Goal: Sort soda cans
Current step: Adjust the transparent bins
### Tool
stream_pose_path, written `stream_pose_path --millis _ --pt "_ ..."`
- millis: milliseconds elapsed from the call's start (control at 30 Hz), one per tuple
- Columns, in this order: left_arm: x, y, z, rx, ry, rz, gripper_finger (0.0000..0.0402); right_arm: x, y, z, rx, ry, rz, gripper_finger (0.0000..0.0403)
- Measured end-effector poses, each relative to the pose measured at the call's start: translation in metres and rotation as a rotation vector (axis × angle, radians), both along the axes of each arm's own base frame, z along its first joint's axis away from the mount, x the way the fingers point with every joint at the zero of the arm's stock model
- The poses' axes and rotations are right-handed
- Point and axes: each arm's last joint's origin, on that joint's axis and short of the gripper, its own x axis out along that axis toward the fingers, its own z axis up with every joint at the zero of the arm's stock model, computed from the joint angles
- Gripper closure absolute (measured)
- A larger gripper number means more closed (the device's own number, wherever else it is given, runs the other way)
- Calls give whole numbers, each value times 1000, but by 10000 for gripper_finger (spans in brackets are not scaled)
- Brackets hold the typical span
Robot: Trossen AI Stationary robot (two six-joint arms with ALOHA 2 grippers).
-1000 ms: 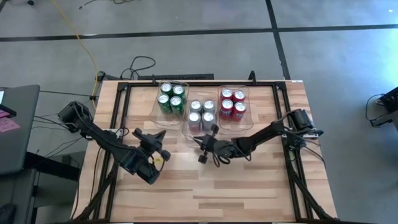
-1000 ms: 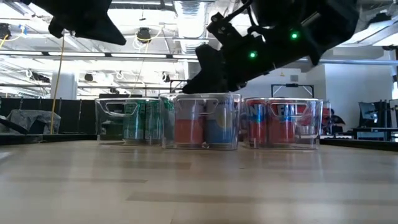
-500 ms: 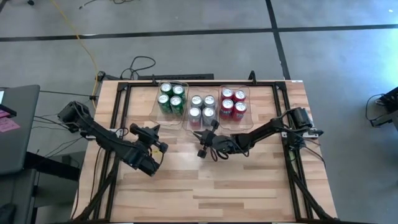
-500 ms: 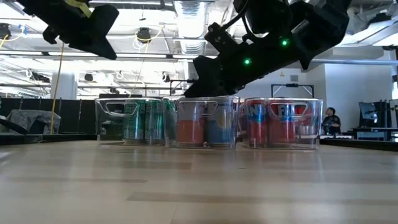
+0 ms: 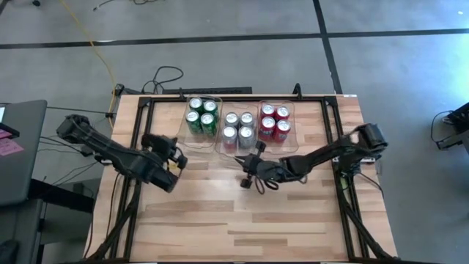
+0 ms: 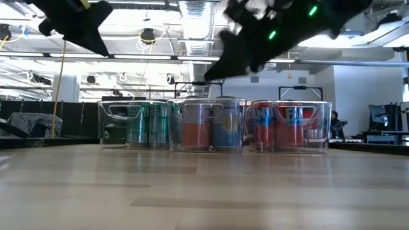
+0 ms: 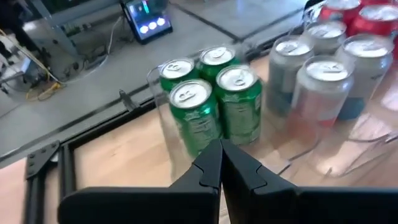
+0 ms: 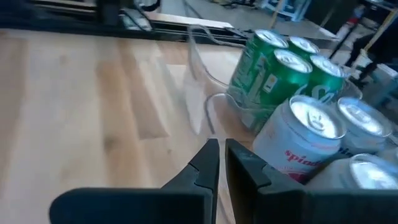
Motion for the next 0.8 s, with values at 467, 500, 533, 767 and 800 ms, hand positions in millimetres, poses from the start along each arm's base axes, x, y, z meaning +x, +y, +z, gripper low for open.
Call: stream_pose_path --millis 467,500,533,767,800 --pt "-48 57 5 -216 95 116 401 -134 -26 70 49 68 -245 355" --pt "-51 60 -1 -232 99 133 401 -145 -28 72 74 57 -267 355" --pt "-54 62 -7 -248 105 148 401 -155 -30 73 98 51 -277 355" --pt "-56 70 -44 -309 49 135 401 -207 -33 72 200 55 -290 355" --pt "-54 72 -47 -309 37 126 401 -212 -34 71 209 65 -304 355"
